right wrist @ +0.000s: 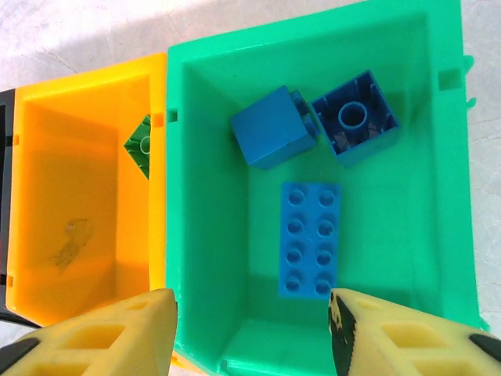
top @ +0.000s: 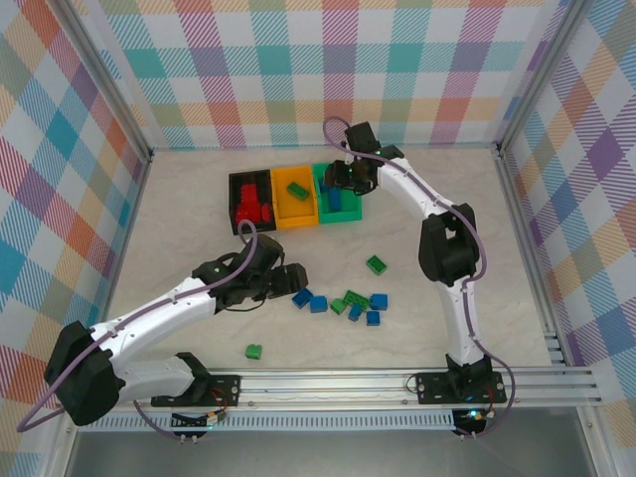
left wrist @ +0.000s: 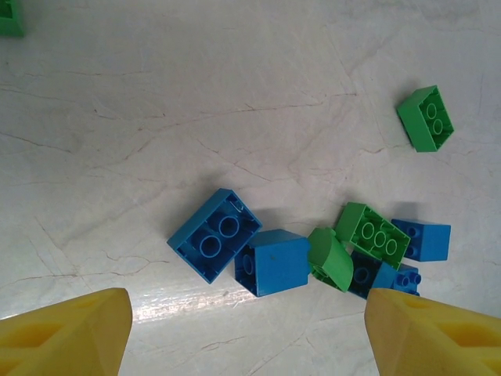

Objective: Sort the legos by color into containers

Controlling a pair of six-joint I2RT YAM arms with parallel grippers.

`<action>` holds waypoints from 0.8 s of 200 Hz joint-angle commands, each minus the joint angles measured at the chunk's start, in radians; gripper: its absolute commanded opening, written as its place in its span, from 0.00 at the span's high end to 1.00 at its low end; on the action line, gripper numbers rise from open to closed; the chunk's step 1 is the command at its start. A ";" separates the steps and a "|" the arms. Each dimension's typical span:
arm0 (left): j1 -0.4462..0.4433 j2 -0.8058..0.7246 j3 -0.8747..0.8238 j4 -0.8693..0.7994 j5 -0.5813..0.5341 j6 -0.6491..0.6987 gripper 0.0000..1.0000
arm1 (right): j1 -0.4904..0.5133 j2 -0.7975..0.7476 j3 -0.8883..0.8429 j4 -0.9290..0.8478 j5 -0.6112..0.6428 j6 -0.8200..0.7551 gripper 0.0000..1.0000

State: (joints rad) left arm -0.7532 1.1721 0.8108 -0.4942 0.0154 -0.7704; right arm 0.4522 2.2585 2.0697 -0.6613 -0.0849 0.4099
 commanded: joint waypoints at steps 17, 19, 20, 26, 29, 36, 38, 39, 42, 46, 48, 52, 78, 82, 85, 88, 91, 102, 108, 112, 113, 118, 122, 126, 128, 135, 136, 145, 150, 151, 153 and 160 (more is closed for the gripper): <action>-0.020 0.039 0.033 -0.005 0.010 -0.001 0.22 | 0.002 -0.097 -0.108 -0.002 -0.051 -0.009 0.45; -0.021 0.043 0.033 -0.003 0.012 0.001 0.22 | 0.003 -0.107 -0.122 0.003 -0.053 -0.009 0.45; -0.021 0.045 0.033 -0.003 0.013 0.001 0.22 | 0.002 -0.112 -0.126 0.006 -0.053 -0.009 0.45; -0.024 0.054 0.036 -0.003 0.016 0.004 0.22 | 0.002 -0.140 -0.171 0.023 -0.056 -0.010 0.45; -0.024 0.059 0.037 0.000 0.017 0.004 0.22 | 0.002 -0.155 -0.194 0.030 -0.058 -0.012 0.45; -0.027 0.070 0.039 0.002 0.021 0.007 0.22 | 0.002 -0.190 -0.241 0.043 -0.058 -0.015 0.45; -0.028 0.075 0.038 0.002 0.022 0.008 0.22 | 0.002 -0.200 -0.254 0.047 -0.057 -0.016 0.45; -0.028 0.076 0.039 0.002 0.022 0.008 0.22 | 0.002 -0.205 -0.261 0.048 -0.056 -0.017 0.45; -0.029 0.081 0.039 0.003 0.023 0.009 0.22 | 0.002 -0.219 -0.279 0.054 -0.056 -0.018 0.45; -0.032 0.087 0.040 0.007 0.026 0.010 0.22 | 0.003 -0.237 -0.306 0.058 -0.057 -0.021 0.45; -0.032 0.092 0.040 0.007 0.027 0.010 0.22 | 0.002 -0.248 -0.316 0.061 -0.058 -0.021 0.45; -0.035 0.099 0.042 0.011 0.029 0.012 0.22 | 0.002 -0.267 -0.347 0.066 -0.059 -0.024 0.45; -0.048 0.154 0.055 0.027 0.047 0.025 0.22 | 0.003 -0.390 -0.514 0.101 -0.088 -0.031 0.45; -0.050 0.164 0.061 0.028 0.047 0.028 0.22 | 0.004 -0.405 -0.536 0.102 -0.094 -0.033 0.45; -0.053 0.169 0.063 0.027 0.047 0.030 0.21 | 0.004 -0.417 -0.555 0.106 -0.097 -0.035 0.45; -0.054 0.180 0.065 0.028 0.047 0.032 0.21 | 0.005 -0.429 -0.571 0.108 -0.100 -0.037 0.45; -0.056 0.189 0.069 0.027 0.049 0.034 0.21 | 0.006 -0.440 -0.585 0.107 -0.101 -0.038 0.45; -0.059 0.214 0.082 0.023 0.050 0.038 0.22 | 0.007 -0.473 -0.634 0.103 -0.098 -0.045 0.45; -0.062 0.229 0.088 0.026 0.053 0.041 0.22 | 0.008 -0.490 -0.658 0.103 -0.095 -0.048 0.45; -0.064 0.237 0.092 0.026 0.056 0.040 0.22 | 0.008 -0.501 -0.676 0.102 -0.091 -0.051 0.45; -0.064 0.239 0.092 0.026 0.056 0.041 0.22 | 0.007 -0.504 -0.680 0.102 -0.090 -0.051 0.45; -0.066 0.246 0.098 0.030 0.061 0.041 0.22 | 0.008 -0.517 -0.700 0.101 -0.082 -0.054 0.45; -0.069 0.256 0.102 0.032 0.063 0.042 0.22 | 0.008 -0.528 -0.716 0.102 -0.076 -0.055 0.45; -0.072 0.263 0.106 0.033 0.066 0.044 0.22 | 0.007 -0.538 -0.730 0.102 -0.071 -0.057 0.45; -0.072 0.266 0.108 0.034 0.066 0.045 0.22 | 0.007 -0.542 -0.737 0.102 -0.067 -0.057 0.45; -0.077 0.278 0.116 0.032 0.069 0.048 0.22 | 0.006 -0.556 -0.758 0.102 -0.057 -0.060 0.45; -0.077 0.279 0.117 0.032 0.069 0.049 0.22 | 0.006 -0.558 -0.761 0.103 -0.055 -0.060 0.45; -0.081 0.296 0.129 0.021 0.064 0.055 0.22 | 0.007 -0.574 -0.784 0.104 -0.044 -0.060 0.45; -0.083 0.307 0.136 0.011 0.062 0.058 0.22 | 0.008 -0.582 -0.795 0.104 -0.041 -0.059 0.45; -0.084 0.309 0.137 0.010 0.062 0.060 0.22 | 0.008 -0.583 -0.797 0.104 -0.041 -0.059 0.45; -0.083 0.313 0.139 0.007 0.061 0.063 0.22 | 0.007 -0.584 -0.801 0.105 -0.041 -0.059 0.45; -0.084 0.325 0.149 -0.010 0.051 0.070 0.22 | 0.007 -0.592 -0.813 0.107 -0.041 -0.056 0.45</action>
State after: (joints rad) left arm -0.8169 1.4609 0.9131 -0.4694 0.0635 -0.7357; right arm 0.4526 1.7092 1.2980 -0.5659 -0.1413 0.3756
